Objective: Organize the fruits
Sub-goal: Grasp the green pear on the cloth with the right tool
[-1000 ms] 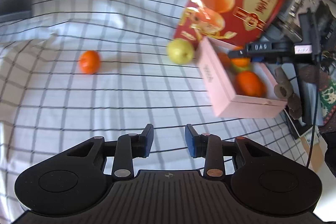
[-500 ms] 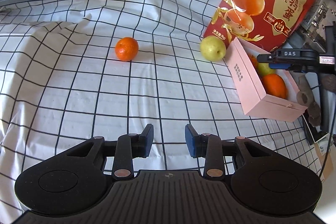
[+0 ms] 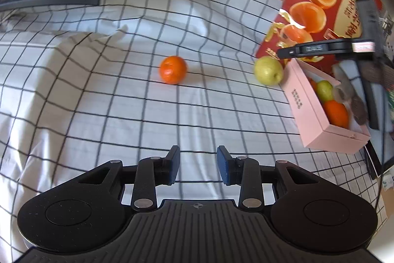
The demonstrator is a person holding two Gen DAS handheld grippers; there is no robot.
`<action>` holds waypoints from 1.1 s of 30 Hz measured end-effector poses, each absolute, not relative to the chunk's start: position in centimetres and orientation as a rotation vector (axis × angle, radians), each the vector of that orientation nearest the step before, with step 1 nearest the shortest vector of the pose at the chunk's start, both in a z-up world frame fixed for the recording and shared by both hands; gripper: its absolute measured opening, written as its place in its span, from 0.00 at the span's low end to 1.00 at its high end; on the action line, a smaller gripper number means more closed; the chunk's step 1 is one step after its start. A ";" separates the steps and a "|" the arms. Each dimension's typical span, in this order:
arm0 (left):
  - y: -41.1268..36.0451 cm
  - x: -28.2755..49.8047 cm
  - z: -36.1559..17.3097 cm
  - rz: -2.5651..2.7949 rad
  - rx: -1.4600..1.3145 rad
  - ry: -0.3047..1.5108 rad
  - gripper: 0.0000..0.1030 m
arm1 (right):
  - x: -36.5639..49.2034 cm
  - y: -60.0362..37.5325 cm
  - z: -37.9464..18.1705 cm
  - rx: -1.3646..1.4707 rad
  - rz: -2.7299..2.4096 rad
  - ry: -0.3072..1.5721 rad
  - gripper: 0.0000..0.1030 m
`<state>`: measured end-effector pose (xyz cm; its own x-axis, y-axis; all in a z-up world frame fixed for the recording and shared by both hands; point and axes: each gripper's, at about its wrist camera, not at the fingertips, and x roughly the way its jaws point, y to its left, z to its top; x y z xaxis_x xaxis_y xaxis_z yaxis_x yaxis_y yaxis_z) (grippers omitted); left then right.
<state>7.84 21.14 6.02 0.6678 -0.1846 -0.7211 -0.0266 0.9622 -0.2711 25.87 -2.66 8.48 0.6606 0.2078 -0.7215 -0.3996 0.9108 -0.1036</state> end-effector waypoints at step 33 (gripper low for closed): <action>23.6 10.0 4.2 -0.114 -0.275 0.850 0.36 | 16.6 3.3 6.8 -0.234 0.465 0.888 0.57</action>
<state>10.04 23.56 4.18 0.6563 -0.2085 -0.7251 -0.0100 0.9586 -0.2846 16.58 3.27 6.82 0.5400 0.2921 -0.7894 -0.4823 0.8760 -0.0058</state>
